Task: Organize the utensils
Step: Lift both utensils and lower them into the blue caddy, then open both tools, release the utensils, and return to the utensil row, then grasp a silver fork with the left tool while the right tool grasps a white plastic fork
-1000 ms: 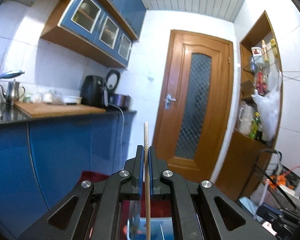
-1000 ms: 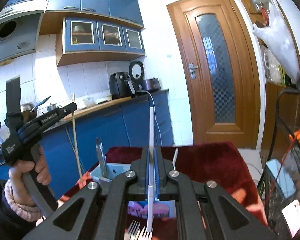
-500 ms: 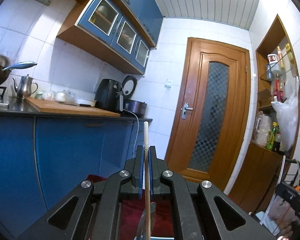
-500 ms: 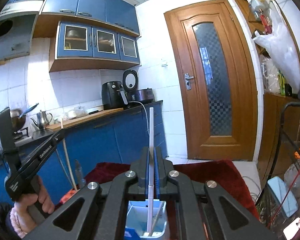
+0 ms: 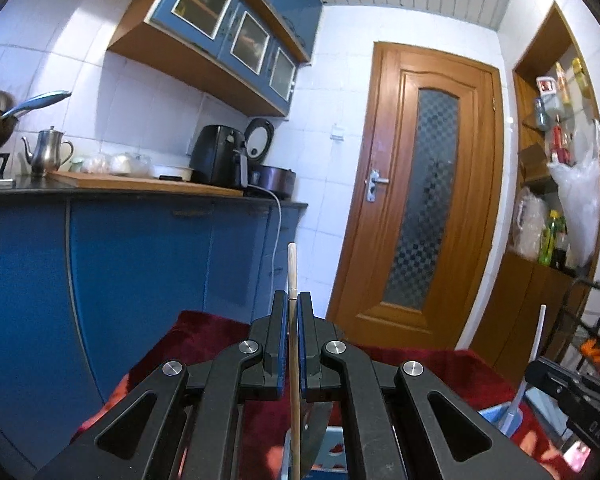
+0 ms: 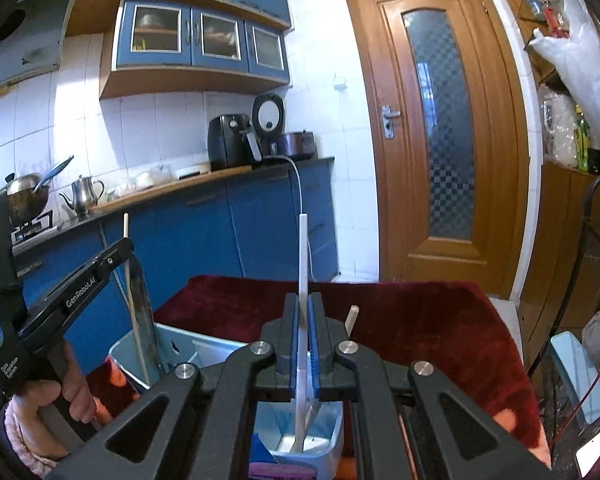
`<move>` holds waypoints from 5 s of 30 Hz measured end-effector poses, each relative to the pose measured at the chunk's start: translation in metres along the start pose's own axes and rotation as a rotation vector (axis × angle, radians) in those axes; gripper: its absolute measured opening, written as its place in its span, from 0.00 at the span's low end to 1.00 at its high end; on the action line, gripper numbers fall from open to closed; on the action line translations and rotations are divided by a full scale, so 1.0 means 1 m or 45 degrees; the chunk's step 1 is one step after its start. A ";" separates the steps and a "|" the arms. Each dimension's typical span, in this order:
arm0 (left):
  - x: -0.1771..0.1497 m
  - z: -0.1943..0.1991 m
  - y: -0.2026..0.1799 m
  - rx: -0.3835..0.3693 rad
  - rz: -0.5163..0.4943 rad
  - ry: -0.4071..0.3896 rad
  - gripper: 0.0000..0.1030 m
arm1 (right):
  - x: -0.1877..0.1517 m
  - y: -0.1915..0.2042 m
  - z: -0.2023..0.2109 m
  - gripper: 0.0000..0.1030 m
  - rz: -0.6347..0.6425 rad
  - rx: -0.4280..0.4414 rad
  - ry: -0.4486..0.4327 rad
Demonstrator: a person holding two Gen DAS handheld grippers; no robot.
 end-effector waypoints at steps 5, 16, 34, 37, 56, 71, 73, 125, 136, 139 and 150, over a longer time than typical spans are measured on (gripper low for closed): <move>-0.009 0.002 -0.004 -0.023 -0.028 0.054 0.04 | -0.007 -0.002 0.000 0.06 -0.013 0.010 0.045; -0.024 0.020 -0.006 -0.074 -0.095 0.162 0.16 | -0.005 0.003 0.018 0.24 -0.049 0.045 0.044; -0.033 0.102 0.015 -0.136 -0.121 0.370 0.16 | -0.025 0.020 0.079 0.24 -0.111 0.049 0.146; -0.039 0.111 0.018 -0.157 -0.099 0.415 0.16 | -0.035 0.022 0.085 0.24 -0.127 0.051 0.184; -0.112 0.121 0.033 -0.160 -0.103 0.778 0.16 | -0.114 0.015 0.093 0.32 -0.273 0.033 0.431; -0.158 0.098 0.029 -0.267 0.032 1.039 0.26 | -0.138 0.005 0.087 0.35 -0.325 0.027 0.503; -0.161 0.095 0.028 -0.271 0.052 1.054 0.26 | -0.140 0.005 0.086 0.35 -0.328 0.027 0.507; -0.108 0.127 0.034 -0.368 0.010 0.653 0.02 | -0.167 0.040 0.030 0.12 -0.307 0.148 1.042; -0.091 0.150 0.031 -0.381 0.003 0.576 0.02 | -0.167 0.035 0.029 0.09 -0.381 0.135 1.057; -0.088 0.157 0.031 -0.381 -0.004 0.562 0.02 | -0.165 0.033 0.036 0.08 -0.442 0.158 0.967; -0.058 0.176 0.037 -0.339 -0.007 0.438 0.01 | -0.128 0.048 0.096 0.08 -0.374 0.168 0.503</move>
Point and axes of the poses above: each gripper's, at about its wrist camera, not at the fingertips, and z roughly against the way its jaws point, y to its left, x to its top, the point moved 7 cm from there along -z, roughly the way its jaws point, and after that the axes turned 5 degrees about x, right-handed, at the moved point
